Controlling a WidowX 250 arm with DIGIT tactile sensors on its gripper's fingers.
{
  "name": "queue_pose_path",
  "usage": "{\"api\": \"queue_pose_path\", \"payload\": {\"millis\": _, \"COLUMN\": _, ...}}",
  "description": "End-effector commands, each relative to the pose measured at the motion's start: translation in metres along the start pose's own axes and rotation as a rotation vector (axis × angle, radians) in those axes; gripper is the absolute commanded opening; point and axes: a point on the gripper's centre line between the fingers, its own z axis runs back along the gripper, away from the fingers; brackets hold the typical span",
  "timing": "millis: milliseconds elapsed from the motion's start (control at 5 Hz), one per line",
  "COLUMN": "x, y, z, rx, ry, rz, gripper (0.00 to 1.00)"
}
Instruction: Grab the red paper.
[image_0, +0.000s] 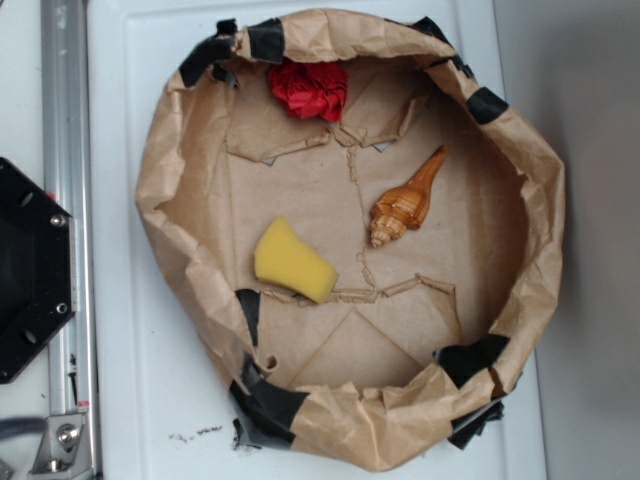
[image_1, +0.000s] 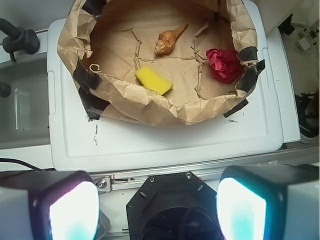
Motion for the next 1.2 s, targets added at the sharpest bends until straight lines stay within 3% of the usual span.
{"api": "queue_pose_path", "payload": {"millis": 0, "x": 0.0, "y": 0.0, "z": 0.0, "rx": 0.0, "ry": 0.0, "rz": 0.0, "gripper": 1.0}}
{"api": "queue_pose_path", "payload": {"millis": 200, "x": 0.038, "y": 0.016, "z": -0.006, "rx": 0.012, "ry": -0.064, "rz": 0.076, "gripper": 1.0}}
{"api": "queue_pose_path", "payload": {"millis": 400, "x": 0.065, "y": 0.031, "z": -0.031, "rx": 0.026, "ry": -0.054, "rz": 0.089, "gripper": 1.0}}
{"api": "queue_pose_path", "payload": {"millis": 600, "x": 0.082, "y": 0.028, "z": -0.048, "rx": 0.032, "ry": -0.045, "rz": 0.037, "gripper": 1.0}}
{"api": "queue_pose_path", "payload": {"millis": 1000, "x": 0.082, "y": 0.028, "z": -0.048, "rx": 0.032, "ry": -0.045, "rz": 0.037, "gripper": 1.0}}
